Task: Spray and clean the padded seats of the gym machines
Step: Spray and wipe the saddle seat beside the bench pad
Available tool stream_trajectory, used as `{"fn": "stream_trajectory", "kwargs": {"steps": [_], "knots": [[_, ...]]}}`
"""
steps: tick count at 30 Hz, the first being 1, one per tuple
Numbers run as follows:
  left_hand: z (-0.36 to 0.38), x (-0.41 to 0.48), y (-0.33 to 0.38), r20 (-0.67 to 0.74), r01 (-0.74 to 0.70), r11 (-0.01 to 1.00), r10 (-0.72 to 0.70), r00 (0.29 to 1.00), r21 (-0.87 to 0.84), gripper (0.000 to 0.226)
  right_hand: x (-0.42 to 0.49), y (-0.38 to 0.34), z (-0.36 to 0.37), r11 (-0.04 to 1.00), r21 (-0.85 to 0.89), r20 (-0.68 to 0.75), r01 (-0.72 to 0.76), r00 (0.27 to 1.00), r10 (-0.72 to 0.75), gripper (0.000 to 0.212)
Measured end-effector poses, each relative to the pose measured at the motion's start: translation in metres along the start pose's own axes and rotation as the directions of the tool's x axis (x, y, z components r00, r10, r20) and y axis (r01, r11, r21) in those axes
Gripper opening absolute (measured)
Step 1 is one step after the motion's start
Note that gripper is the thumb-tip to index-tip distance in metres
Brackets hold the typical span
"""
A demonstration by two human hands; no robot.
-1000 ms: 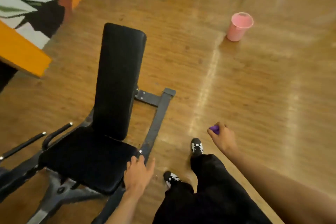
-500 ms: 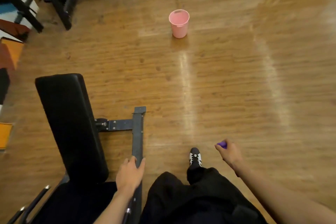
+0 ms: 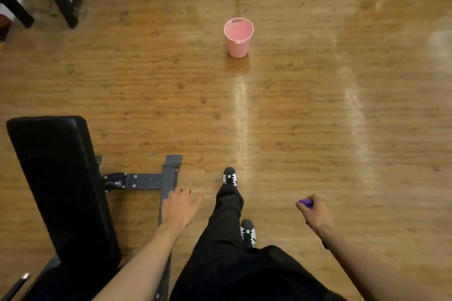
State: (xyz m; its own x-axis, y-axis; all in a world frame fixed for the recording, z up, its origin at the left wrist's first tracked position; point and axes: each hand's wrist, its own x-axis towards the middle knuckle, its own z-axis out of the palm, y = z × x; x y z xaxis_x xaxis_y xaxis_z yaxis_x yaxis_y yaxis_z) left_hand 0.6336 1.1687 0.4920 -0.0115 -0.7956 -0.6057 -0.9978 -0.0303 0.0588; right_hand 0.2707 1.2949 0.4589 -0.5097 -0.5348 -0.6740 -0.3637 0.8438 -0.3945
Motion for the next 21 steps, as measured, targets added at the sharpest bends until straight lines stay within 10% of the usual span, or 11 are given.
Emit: {"fn": "stream_trajectory", "kwargs": {"steps": [21], "knots": [[-0.249,0.335,0.207,0.065,-0.192,0.953,0.182,0.981,0.234,0.063,0.28,-0.223,-0.168,0.993,0.116,-0.128,-0.038,0.99,0.053,0.017]]}}
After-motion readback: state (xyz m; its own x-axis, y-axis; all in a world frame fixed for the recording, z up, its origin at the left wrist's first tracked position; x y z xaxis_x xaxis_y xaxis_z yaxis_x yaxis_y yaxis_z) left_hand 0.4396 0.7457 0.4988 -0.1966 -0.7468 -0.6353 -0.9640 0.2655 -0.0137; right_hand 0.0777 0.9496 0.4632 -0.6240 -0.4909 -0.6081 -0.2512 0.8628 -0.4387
